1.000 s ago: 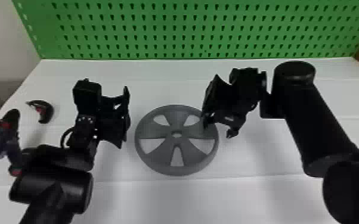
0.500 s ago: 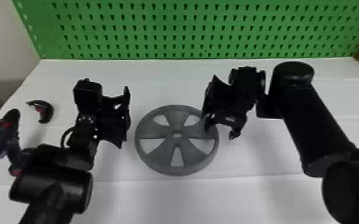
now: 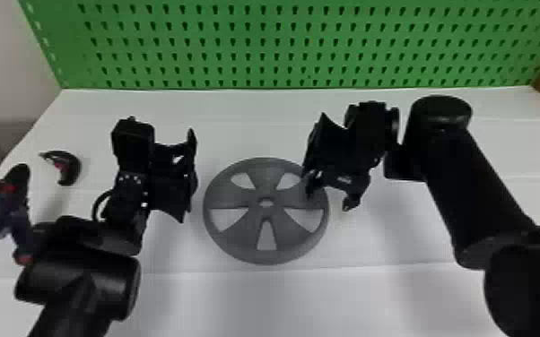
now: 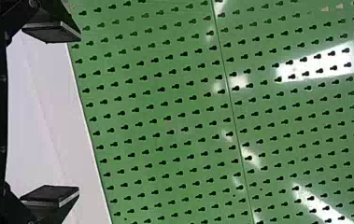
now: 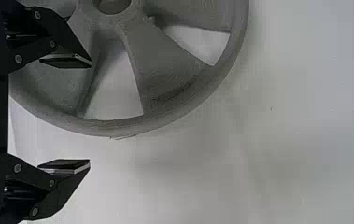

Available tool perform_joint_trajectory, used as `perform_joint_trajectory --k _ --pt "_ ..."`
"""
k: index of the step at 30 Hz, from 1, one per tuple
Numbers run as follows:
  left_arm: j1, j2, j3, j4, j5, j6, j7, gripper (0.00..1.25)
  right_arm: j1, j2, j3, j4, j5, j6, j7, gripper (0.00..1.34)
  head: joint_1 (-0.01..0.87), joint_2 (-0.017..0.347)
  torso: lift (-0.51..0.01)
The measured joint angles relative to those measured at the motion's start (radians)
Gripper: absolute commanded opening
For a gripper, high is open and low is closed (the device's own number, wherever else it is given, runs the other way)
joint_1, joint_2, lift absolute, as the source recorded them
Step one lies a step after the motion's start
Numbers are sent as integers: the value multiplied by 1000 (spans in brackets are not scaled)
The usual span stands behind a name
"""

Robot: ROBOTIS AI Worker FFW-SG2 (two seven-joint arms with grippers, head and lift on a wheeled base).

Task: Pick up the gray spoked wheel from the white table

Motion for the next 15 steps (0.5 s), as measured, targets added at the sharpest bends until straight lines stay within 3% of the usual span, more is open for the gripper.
perform_joint_trajectory --k 15 --pt "-3 0 -3 0 -1 0 2 1120 17 0 27 4 4 -33 2 836 767 20 -90"
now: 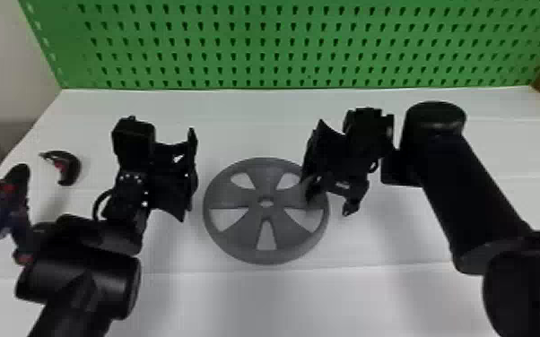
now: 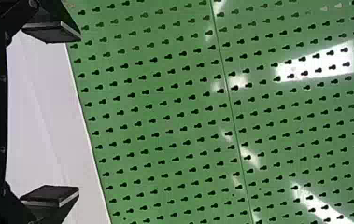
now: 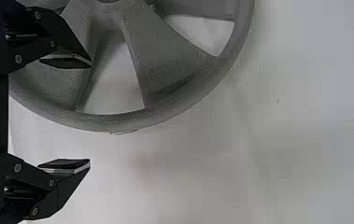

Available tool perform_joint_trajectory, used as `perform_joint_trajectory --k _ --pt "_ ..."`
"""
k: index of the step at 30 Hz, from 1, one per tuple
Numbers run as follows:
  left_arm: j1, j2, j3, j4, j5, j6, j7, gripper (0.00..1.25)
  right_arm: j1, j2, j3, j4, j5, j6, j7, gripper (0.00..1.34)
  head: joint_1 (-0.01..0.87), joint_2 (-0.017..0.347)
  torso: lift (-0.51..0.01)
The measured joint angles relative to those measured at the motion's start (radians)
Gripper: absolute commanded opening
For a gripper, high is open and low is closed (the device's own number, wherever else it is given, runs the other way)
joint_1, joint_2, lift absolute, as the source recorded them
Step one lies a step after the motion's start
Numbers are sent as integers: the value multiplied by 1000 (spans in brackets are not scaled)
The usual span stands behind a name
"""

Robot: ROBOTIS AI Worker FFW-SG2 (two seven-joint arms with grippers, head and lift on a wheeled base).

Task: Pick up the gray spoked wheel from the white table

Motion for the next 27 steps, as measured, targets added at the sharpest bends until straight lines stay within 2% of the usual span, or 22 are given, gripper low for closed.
perform_joint_trajectory --k 8,18,27 --pt "-1 0 -3 0 1 0 4 1121 18 0 28 7 -15 -42 8 838 767 20 -90" --pt "-4 0 -5 0 5 0 6 1121 37 0 79 20 -13 -83 87 838 767 20 -90" --pt "-4 0 -6 0 7 0 6 1120 45 0 99 29 12 -103 96 838 767 20 -90"
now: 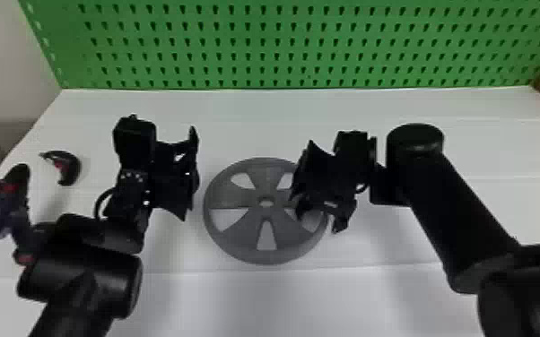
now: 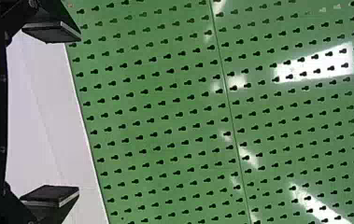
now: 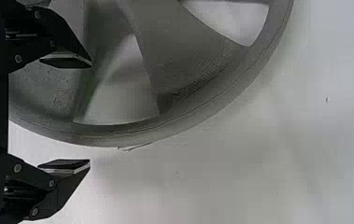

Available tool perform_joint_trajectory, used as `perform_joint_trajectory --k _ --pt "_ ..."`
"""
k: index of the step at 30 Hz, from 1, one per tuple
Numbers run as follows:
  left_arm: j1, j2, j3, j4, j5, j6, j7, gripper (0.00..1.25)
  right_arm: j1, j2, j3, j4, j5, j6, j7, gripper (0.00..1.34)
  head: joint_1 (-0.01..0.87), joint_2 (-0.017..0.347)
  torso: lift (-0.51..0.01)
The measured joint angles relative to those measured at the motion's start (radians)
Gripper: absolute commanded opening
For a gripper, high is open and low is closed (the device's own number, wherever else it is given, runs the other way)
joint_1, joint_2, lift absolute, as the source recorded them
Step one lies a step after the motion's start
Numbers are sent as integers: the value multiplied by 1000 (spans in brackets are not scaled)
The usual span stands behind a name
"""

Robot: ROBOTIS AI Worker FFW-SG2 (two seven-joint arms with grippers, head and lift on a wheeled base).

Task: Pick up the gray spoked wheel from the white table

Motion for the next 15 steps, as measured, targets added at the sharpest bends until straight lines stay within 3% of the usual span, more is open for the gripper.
perform_joint_trajectory --k 15 --pt "-5 0 -3 0 2 0 1 1120 -4 0 13 5 26 -12 0 838 767 20 -90"
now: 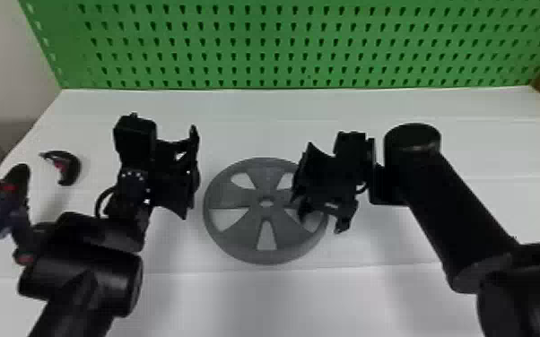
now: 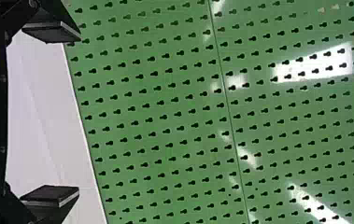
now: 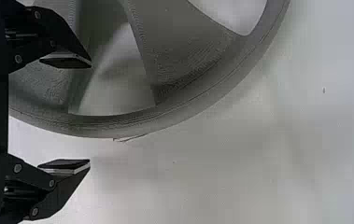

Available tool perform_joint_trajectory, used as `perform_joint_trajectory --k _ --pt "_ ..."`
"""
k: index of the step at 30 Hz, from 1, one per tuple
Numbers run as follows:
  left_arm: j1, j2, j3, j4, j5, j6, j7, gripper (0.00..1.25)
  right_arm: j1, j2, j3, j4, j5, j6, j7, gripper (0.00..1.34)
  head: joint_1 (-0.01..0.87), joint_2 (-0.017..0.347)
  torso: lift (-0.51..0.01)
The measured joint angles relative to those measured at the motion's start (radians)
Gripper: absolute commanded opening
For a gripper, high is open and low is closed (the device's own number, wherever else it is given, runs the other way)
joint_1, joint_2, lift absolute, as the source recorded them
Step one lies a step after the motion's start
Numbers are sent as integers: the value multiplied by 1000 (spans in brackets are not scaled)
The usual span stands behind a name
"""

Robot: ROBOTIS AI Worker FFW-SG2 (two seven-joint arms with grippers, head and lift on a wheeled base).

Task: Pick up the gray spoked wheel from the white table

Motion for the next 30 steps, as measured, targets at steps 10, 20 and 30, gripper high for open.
perform_joint_trajectory --k 10,20,30 --pt "-1 0 0 0 0 0 0 1120 0 0 6 0 5 -8 7 838 767 20 -90" --pt "-1 0 0 0 0 0 0 1121 -3 0 14 0 16 -9 8 569 767 20 -90" --pt "-1 0 0 0 0 0 0 1121 -10 0 34 -1 31 -7 9 239 767 20 -90"
